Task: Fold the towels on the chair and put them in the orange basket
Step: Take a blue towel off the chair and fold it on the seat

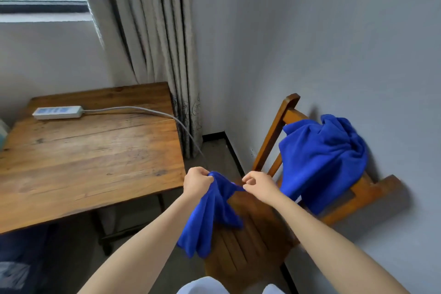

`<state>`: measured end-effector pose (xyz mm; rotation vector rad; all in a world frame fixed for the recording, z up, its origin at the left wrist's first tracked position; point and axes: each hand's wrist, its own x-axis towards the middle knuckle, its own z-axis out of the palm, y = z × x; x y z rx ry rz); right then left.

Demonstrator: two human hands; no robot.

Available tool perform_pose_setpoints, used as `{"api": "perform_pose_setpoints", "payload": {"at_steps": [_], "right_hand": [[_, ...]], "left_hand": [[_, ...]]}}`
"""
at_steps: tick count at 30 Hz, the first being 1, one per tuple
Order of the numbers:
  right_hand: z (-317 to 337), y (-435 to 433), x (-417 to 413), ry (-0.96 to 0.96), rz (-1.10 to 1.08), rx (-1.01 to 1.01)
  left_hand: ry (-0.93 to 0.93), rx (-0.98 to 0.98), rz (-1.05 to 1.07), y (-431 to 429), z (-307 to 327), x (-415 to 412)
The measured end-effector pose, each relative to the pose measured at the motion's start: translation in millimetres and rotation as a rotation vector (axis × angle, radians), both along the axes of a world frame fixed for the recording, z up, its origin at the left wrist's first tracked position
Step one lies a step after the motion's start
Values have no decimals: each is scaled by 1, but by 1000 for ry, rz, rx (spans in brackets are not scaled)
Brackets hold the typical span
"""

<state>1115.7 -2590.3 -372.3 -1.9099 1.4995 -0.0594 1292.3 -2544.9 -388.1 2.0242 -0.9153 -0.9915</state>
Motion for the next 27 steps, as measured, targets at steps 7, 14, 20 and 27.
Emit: {"api": "perform_pose_setpoints", "payload": {"at_steps": [7, 14, 20, 27], "right_hand": [[-60, 60, 29, -118, -7, 295], [-66, 49, 47, -217, -51, 130], [-34, 18, 48, -215, 0, 123], [7, -16, 41, -398, -241, 104]], "left_hand": [[-43, 69, 28, -9, 8, -16], [116, 37, 133, -5, 30, 2], [305, -76, 313, -13, 41, 32], [94, -46, 100, 30, 12, 15]]}}
